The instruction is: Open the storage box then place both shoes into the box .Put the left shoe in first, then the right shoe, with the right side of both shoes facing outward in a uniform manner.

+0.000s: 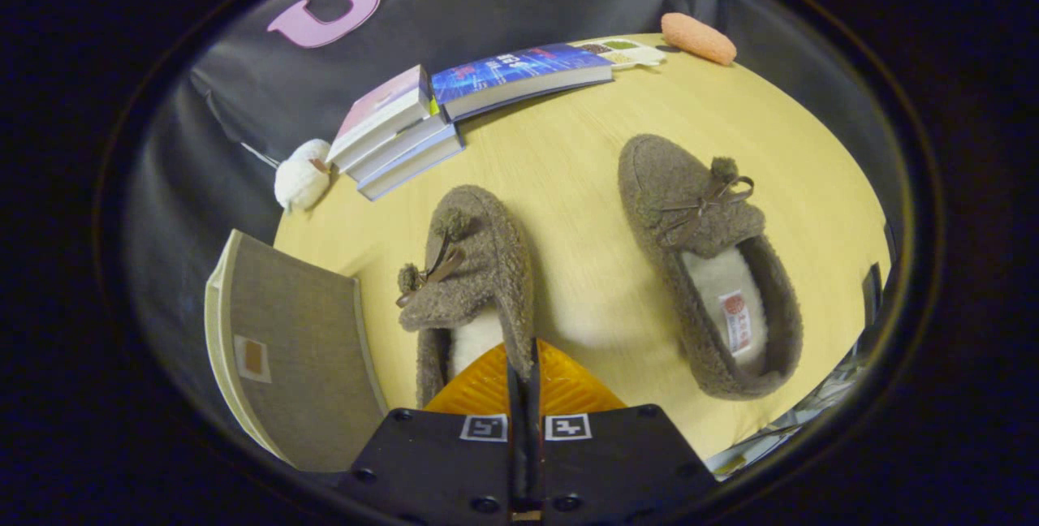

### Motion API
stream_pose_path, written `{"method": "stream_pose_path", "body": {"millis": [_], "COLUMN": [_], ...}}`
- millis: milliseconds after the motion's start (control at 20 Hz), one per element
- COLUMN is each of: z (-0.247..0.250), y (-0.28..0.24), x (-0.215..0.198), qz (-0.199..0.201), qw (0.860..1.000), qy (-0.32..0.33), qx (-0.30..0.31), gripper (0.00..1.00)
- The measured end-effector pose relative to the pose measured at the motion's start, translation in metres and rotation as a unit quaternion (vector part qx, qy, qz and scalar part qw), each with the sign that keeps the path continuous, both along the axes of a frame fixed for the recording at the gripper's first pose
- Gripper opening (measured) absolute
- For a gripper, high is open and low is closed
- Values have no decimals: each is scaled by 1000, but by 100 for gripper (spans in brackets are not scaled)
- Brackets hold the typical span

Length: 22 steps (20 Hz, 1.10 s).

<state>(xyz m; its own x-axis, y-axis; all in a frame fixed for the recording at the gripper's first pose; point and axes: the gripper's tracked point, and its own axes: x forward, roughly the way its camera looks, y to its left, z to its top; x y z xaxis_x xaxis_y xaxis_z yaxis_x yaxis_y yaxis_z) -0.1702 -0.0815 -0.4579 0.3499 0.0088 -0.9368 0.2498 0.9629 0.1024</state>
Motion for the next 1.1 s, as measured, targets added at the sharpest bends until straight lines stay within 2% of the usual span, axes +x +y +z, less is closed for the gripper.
{"method": "stream_pose_path", "body": {"millis": [150, 350, 650, 800, 1100], "z": [29, 84, 159, 172, 139], "y": [20, 59, 147, 200, 267], "x": [9, 38, 68, 56, 4], "qz": [-7, 18, 59, 95, 152], "qw": [1000, 996, 983, 977, 972], "qy": [-18, -71, -135, -127, -62], "qx": [24, 47, 110, 142, 166], "gripper": [3, 3, 3, 3, 3]}}
